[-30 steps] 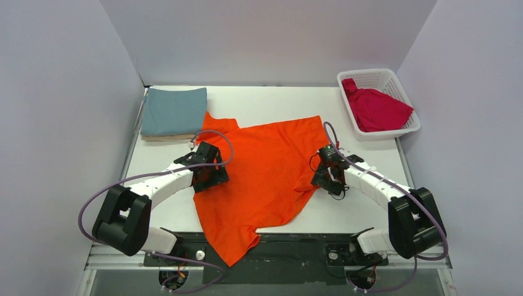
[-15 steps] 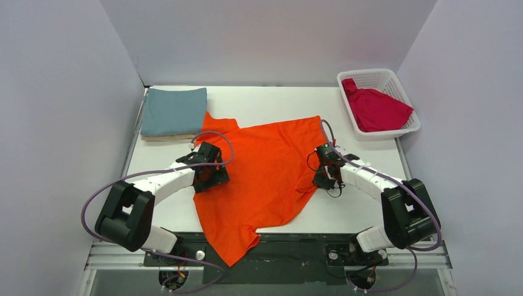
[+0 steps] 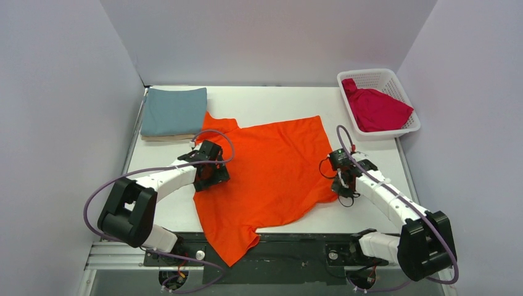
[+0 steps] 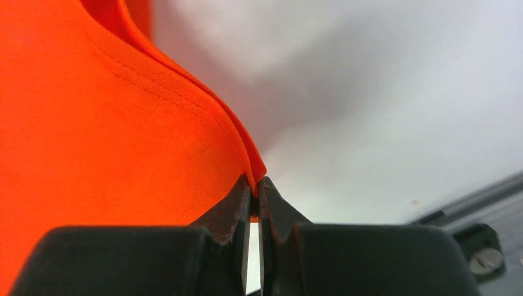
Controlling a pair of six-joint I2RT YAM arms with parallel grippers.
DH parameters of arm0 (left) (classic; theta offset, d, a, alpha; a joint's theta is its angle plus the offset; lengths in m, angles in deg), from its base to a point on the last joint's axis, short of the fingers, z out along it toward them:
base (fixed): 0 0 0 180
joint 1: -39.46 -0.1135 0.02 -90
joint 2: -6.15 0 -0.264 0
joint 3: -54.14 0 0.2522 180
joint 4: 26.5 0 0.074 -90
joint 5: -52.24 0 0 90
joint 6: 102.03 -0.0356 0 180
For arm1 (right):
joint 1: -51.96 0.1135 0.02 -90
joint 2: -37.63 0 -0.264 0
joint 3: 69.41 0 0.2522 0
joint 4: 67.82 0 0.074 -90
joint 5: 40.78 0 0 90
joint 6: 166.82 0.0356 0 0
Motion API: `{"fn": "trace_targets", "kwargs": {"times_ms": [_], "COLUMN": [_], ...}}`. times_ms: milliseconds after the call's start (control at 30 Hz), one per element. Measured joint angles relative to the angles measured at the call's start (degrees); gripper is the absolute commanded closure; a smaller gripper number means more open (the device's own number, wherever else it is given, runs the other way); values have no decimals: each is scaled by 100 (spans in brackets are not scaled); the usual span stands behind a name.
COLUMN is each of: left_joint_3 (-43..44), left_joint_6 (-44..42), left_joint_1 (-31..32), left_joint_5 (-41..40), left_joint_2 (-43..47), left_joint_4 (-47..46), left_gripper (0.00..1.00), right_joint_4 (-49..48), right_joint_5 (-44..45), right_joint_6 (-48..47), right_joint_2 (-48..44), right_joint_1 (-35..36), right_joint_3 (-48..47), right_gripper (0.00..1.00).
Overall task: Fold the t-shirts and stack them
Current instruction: Flatten out the tshirt
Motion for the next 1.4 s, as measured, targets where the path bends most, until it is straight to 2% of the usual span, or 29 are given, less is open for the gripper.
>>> {"fn": "trace_targets", "kwargs": {"times_ms": [133,167,200,233,300,333,367,433,600,700,833,1067,1300,1400], "left_joint_3": [20,20,22,22,22,22,24,24,153,505,1132,1891,2444,2973], "left_joint_6": [2,0,0,-2,-13,-26,-46,-87,-177,-197,-227,-404,-634,-741], "left_joint_1": [0,0,0,0,0,0,0,0,0,0,-68,-518,-726,-726], "left_joint_5": [-4,-4,-2,0,7,26,50,87,114,107,76,129,225,247], "left_joint_2": [-17,-17,-17,-17,-13,-7,9,68,446,546,420,-890,-2087,-2555], "left_joint_4": [15,17,17,17,22,24,26,57,264,365,339,190,229,319], "left_gripper": [10,10,10,10,10,10,10,10,10,10,10,10,10,10], "right_joint_4": [737,935,1156,1408,1681,1812,1921,2153,2144,1565,695,-487,-824,-870], "right_joint_5": [245,310,350,352,345,337,341,387,599,481,-15,-664,-879,-885], "right_joint_6": [103,151,216,275,376,437,490,518,229,-66,-409,-719,-702,-621], "right_joint_2": [-400,-492,-605,-741,-925,-1040,-1147,-1292,-1268,-984,-76,2378,3289,3491], "right_joint_1": [-210,-225,-232,-234,-234,-229,-214,-195,-190,-190,-188,-144,-249,-400], "right_joint_3": [212,251,302,332,341,337,323,170,-817,-1252,-1593,-2409,-2507,-2505], "right_gripper": [93,90,81,79,62,45,32,24,21,20,19,18,18,19]}}
